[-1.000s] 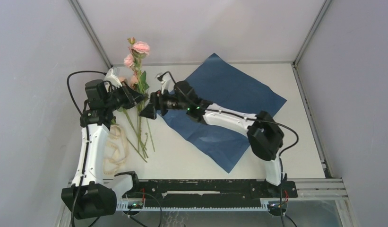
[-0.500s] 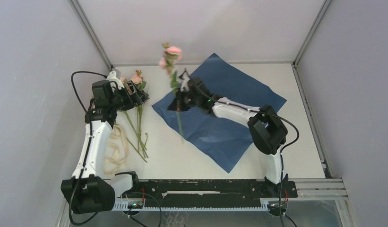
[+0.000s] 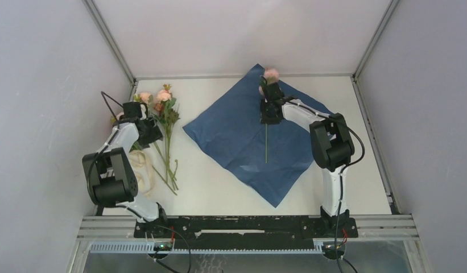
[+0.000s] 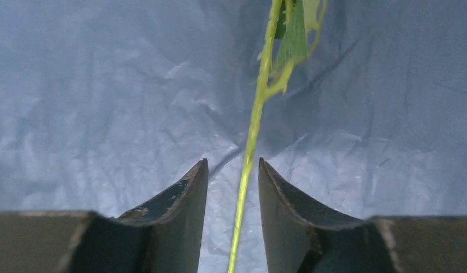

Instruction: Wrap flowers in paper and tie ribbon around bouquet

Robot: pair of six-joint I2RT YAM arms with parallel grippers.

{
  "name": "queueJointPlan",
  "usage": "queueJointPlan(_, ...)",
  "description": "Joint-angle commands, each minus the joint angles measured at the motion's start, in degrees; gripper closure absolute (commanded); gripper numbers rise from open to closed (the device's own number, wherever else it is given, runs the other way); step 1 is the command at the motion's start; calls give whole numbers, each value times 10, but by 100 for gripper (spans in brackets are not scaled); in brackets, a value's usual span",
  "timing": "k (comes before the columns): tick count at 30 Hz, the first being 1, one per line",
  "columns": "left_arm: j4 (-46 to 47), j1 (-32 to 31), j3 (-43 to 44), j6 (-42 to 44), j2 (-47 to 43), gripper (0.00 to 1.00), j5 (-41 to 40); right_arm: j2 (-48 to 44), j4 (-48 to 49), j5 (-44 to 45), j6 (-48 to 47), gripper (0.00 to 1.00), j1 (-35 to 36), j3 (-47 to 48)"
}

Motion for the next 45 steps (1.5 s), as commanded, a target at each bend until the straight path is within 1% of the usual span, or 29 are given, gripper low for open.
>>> queueJointPlan(1, -7, -2, 43, -28, 45, 38, 30, 12, -30, 48, -23, 50, 4, 27)
queueJointPlan(3, -4, -3, 46, -39, 53, 47, 38, -6, -12, 57, -21, 50, 6, 11)
queueJointPlan(6, 5, -3, 45, -53, 60, 63, 20, -50, 32, 71, -26, 50, 17, -32)
queueJointPlan(11, 8, -4, 62, -61, 95, 71, -12, -93, 47, 69, -40, 50, 25, -57)
queueJointPlan(13, 9, -4, 65, -63, 107, 71, -14, -107, 50, 61, -43, 50, 26, -68)
queueJointPlan(17, 7, -3, 71, -56, 125, 67, -18, -134, 47, 52, -54, 50, 27, -83)
queueJointPlan(19, 8, -3, 73, -52, 130, 68, -20, -147, 46, 51, -60, 49, 31, -88)
queueJointPlan(20, 9, -4, 73, -51, 131, 72, -20, -153, 45, 51, -62, 50, 33, -90)
queueJointPlan(22, 9, -3, 76, -48, 128, 88, -15, -167, 42, 48, -65, 50, 37, -93)
queueJointPlan(24, 1, -1, 76, -48, 104, 93, -2, -181, 38, 34, -72, 50, 43, -95)
queueJointPlan(27, -8, 7, 76, -46, 25, 95, 30, -214, 51, -1, -100, 49, 64, -108)
queueJointPlan(30, -1, 14, 78, -30, -77, 96, 35, -254, 87, -76, -125, 47, 100, -122)
queueJointPlan(32, 4, 14, 78, -21, -141, 96, 48, -270, 116, -124, -137, 43, 131, -124)
queueJointPlan(34, 6, 14, 76, -28, -197, 96, 88, -283, 157, -168, -134, 35, 167, -124)
queueJointPlan(35, -3, 14, 79, -38, -218, 96, 116, -285, 183, -188, -127, 30, 186, -124)
queueJointPlan(37, -40, 12, 97, -62, -238, 96, 181, -281, 250, -232, -97, 15, 219, -123)
queueJointPlan(39, -54, 2, 96, -92, -258, 96, 238, -264, 337, -269, -40, 2, 243, -122)
queueJointPlan(40, -54, -8, 91, -106, -269, 96, 262, -250, 378, -282, -4, 1, 256, -117)
queueJointPlan(42, -54, -30, 88, -119, -283, 96, 284, -213, 433, -297, 75, 0, 270, -91)
queueJointPlan(43, -54, -40, 88, -125, -287, 96, 292, -189, 437, -293, 113, 0, 275, -69)
queueJointPlan(45, -53, -58, 90, -128, -294, 97, 306, -136, 439, -305, 160, 0, 284, -16)
